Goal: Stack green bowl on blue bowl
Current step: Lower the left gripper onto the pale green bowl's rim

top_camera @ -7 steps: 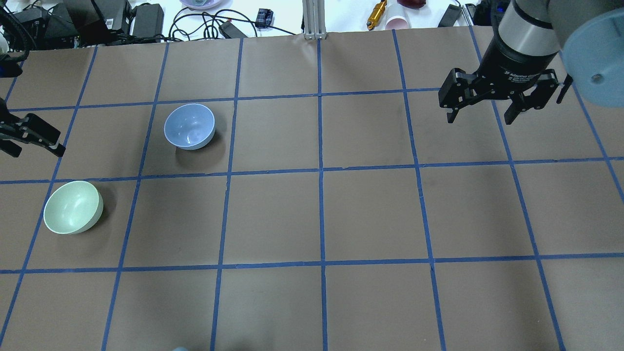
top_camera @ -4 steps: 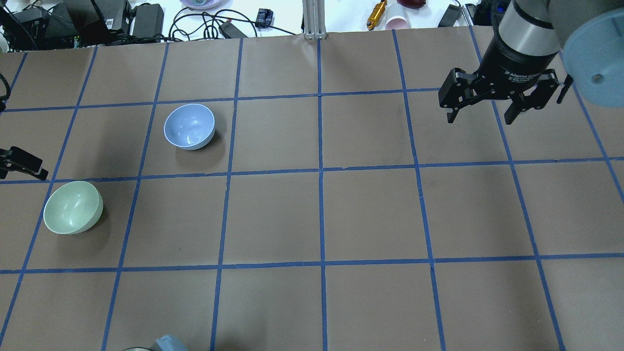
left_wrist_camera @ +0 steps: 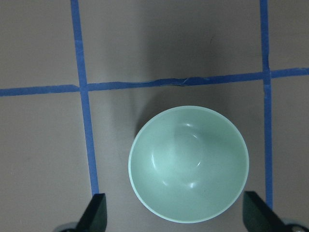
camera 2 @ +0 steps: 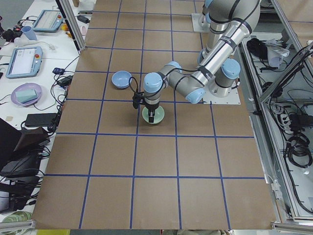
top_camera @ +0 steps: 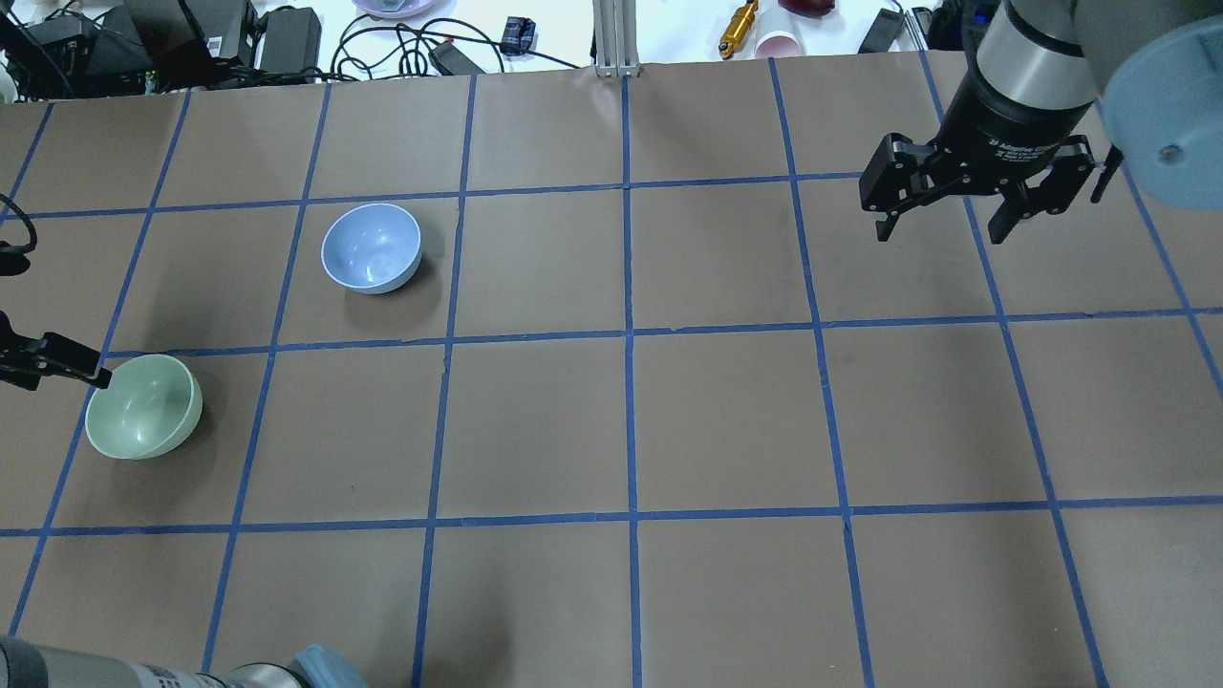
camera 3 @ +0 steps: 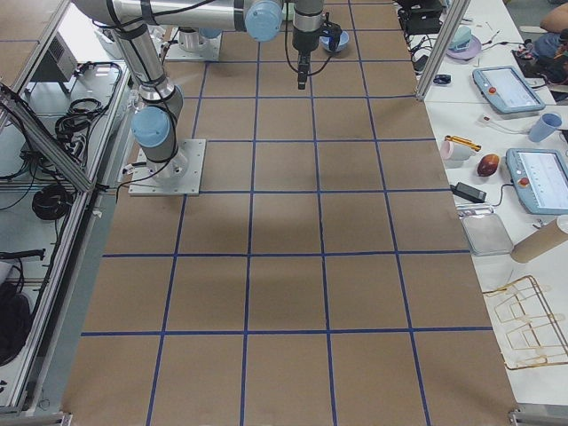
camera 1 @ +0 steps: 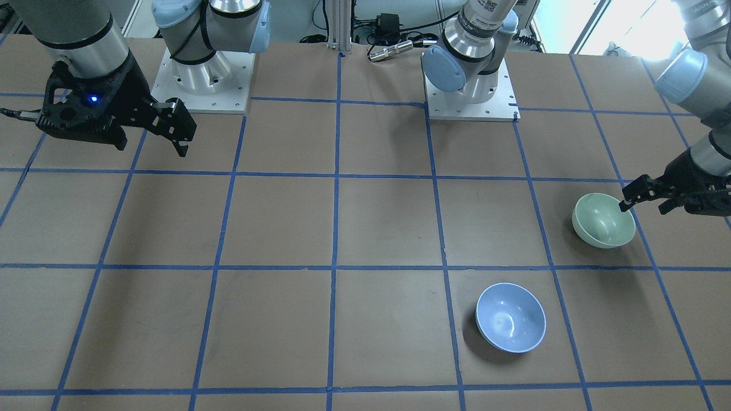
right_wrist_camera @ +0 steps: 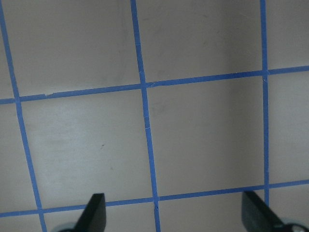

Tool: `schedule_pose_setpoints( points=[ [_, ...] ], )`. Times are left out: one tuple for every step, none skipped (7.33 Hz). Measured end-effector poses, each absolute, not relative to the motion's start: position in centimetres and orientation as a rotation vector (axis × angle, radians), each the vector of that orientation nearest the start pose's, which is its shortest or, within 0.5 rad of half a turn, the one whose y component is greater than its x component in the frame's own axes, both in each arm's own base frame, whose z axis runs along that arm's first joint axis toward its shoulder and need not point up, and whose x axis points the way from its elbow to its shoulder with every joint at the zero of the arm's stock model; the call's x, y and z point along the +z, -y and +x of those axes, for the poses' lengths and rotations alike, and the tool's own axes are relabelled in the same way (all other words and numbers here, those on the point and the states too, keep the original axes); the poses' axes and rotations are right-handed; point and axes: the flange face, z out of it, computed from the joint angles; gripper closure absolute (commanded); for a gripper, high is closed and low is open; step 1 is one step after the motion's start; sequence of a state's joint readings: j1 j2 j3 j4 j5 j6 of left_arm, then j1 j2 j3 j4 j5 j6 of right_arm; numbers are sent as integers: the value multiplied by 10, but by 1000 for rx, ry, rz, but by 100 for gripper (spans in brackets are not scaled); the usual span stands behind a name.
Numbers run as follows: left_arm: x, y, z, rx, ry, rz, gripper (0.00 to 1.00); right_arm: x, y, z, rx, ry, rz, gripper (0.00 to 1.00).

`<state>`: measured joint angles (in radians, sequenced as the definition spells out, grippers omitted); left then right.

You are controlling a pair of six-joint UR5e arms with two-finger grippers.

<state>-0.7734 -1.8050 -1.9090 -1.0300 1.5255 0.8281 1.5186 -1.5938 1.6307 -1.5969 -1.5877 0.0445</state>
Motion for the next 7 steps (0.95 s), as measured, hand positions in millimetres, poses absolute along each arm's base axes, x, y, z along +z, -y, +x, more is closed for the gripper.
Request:
schedule_pose_setpoints(
  points=[
    [245, 466, 283, -3, -3206, 42, 2, 472, 487, 106, 17, -3155, 152, 0],
    [232, 466, 285, 12, -3214, 38, 1, 472, 487, 106, 17, -3155, 152, 0],
    [220, 464, 285, 22, -3219, 34, 1, 472, 487, 106, 17, -3155, 152, 0],
    [208, 461, 284, 34, -3226, 33, 1, 472, 487, 106, 17, -3155, 152, 0],
    [197, 459, 283, 42, -3230, 38, 1, 472, 487, 106, 17, -3155, 152, 0],
    [189, 459, 283, 43, -3227, 54, 1, 472, 487, 106, 17, -3155, 152, 0],
    [185, 459, 283, 44, -3225, 75, 1, 472, 487, 106, 17, -3155, 152, 0]
  ],
)
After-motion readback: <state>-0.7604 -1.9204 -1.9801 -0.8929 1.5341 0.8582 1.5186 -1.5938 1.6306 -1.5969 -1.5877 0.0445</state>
